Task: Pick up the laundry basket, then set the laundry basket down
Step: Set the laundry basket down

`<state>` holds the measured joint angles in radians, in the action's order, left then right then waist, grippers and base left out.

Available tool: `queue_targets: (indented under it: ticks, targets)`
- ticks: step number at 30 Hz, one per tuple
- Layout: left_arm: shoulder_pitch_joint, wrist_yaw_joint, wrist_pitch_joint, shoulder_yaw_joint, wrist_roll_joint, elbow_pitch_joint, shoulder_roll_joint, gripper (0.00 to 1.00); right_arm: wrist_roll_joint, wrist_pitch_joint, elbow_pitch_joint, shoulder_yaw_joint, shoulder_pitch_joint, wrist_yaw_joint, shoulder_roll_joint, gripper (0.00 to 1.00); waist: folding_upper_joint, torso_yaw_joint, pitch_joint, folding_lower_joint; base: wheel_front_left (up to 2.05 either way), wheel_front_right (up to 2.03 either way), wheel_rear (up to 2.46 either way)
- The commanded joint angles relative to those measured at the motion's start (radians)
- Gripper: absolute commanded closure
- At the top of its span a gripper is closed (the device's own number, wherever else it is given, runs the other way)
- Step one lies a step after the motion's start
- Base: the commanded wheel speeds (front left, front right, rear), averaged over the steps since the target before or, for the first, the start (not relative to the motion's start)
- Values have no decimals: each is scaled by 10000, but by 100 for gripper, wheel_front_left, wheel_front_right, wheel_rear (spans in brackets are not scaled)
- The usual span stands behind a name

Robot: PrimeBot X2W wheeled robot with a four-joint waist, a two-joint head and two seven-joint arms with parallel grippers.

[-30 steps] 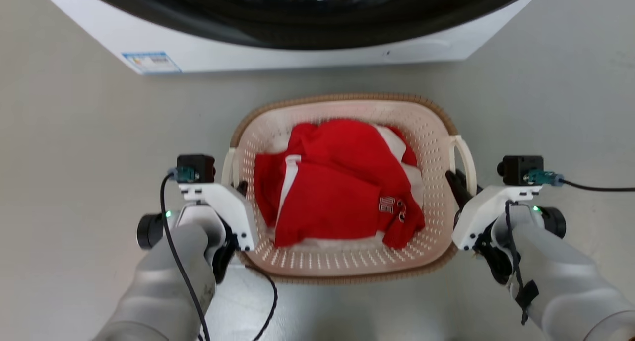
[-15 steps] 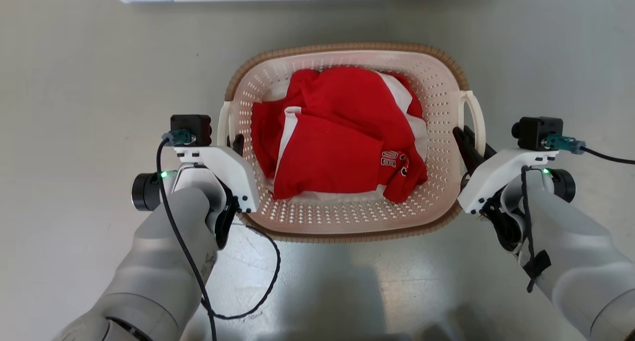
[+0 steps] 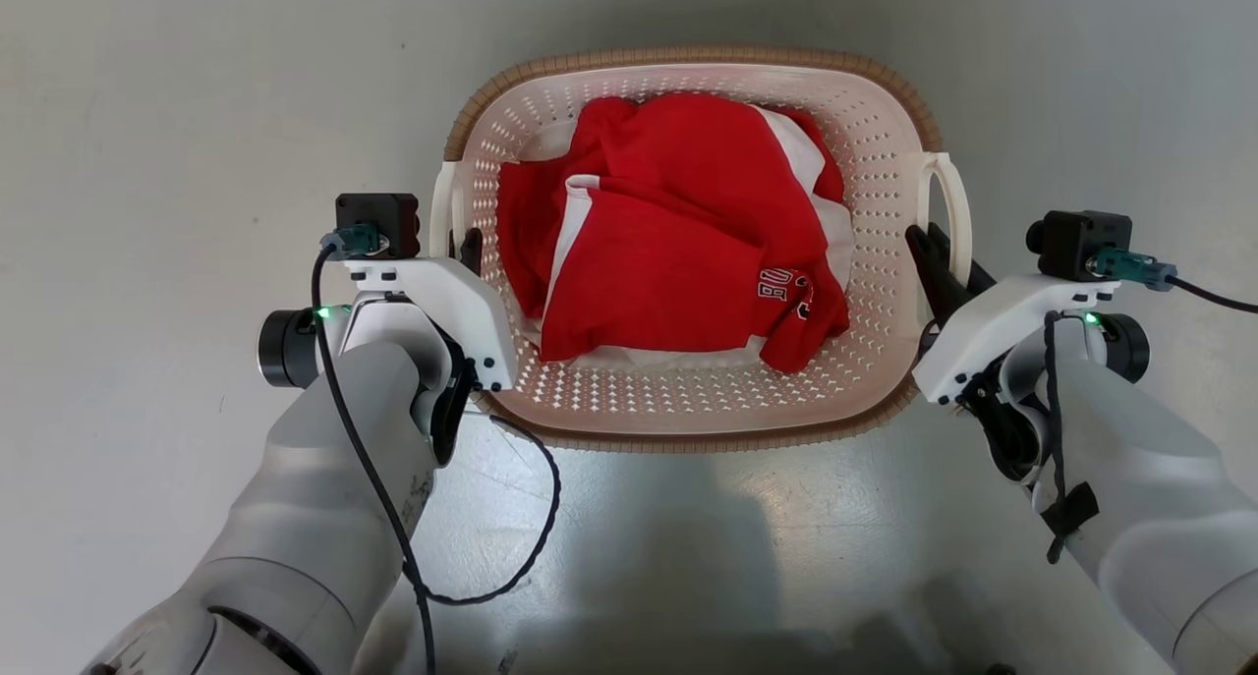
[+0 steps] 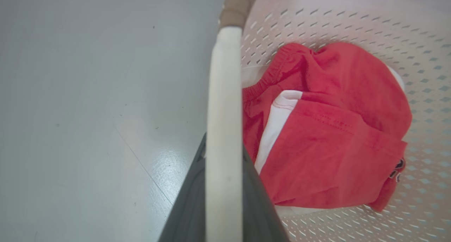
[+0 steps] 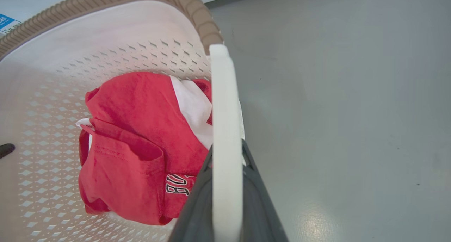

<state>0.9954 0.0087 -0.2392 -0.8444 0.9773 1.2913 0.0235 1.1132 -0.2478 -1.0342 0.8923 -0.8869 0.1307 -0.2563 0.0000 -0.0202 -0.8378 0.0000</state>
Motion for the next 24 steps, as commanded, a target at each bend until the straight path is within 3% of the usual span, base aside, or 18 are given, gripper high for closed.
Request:
queue_targets:
  ticks: [1,21,22,23,24]
  targets:
    - [66,82,-161,98,63,-116,270,100,-174,-138,156,-55,352,0,-21,100,0,-37,-85,0,0,0,0]
    - [181,231,-219,-147,353,-269,268,100,-676,-139,313,-633,412,0,-45,98,0,-99,-531,0,0,0,0]
    - [168,205,-220,-159,425,-278,268,59,-676,-139,277,-639,403,0,-33,81,0,-105,-551,0,0,0,0]
    - [165,171,-220,-170,464,-285,268,59,-635,-139,230,-667,408,0,-16,49,0,-110,-559,0,0,0,0]
    - [168,158,-221,-192,488,-285,268,0,-560,-139,189,-694,417,0,14,0,0,-115,-566,0,0,0,0]
